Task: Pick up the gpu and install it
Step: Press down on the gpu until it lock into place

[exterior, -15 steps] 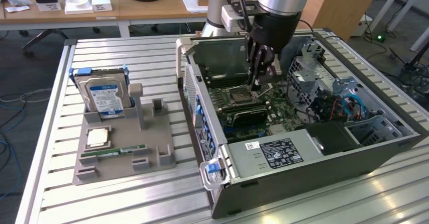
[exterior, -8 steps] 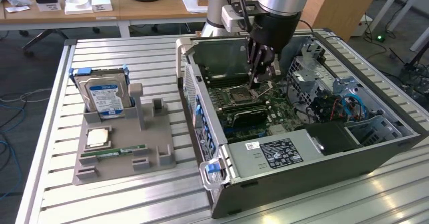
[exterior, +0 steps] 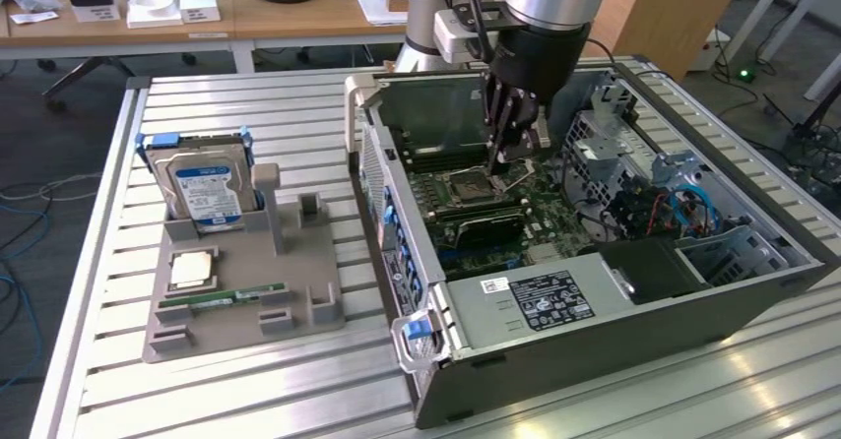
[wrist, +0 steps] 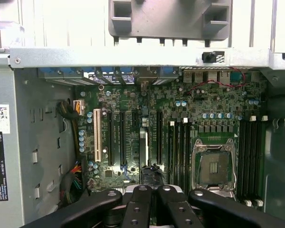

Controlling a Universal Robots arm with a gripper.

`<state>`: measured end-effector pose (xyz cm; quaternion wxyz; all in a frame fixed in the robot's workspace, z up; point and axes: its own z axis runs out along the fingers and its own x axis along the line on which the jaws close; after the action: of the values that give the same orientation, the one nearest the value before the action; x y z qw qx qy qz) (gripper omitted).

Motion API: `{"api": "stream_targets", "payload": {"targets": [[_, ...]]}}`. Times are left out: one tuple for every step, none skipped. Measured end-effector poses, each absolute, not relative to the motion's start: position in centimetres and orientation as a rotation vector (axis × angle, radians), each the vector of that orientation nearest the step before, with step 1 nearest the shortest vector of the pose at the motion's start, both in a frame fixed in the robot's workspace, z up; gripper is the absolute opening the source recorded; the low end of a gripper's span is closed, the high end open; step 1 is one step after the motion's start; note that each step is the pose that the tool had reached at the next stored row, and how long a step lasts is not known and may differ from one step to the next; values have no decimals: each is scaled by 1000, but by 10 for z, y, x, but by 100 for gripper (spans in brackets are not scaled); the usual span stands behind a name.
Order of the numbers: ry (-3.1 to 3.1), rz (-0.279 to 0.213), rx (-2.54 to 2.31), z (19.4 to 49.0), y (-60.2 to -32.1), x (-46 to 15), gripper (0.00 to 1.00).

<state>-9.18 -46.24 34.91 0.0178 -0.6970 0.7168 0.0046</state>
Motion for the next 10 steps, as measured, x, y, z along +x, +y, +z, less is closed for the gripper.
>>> {"api": "stream_targets", "payload": {"targets": [[2227, 14, -2165, 348, -462, -92, 11], [2227, 14, -2165, 346, -462, -92, 11], [2227, 14, -2165, 345, -462, -92, 11], [2227, 14, -2165, 343, -462, -92, 11], [2227, 14, -2165, 341, -462, -92, 11], [2227, 14, -2165, 340, -462, -92, 11], [2227, 14, -2165, 338, -462, -92, 11], [2227, 14, -2165, 337, -462, -92, 11], [2227, 14, -2165, 337, -462, -92, 11], [2227, 14, -2165, 336, -462, -92, 11]]}}
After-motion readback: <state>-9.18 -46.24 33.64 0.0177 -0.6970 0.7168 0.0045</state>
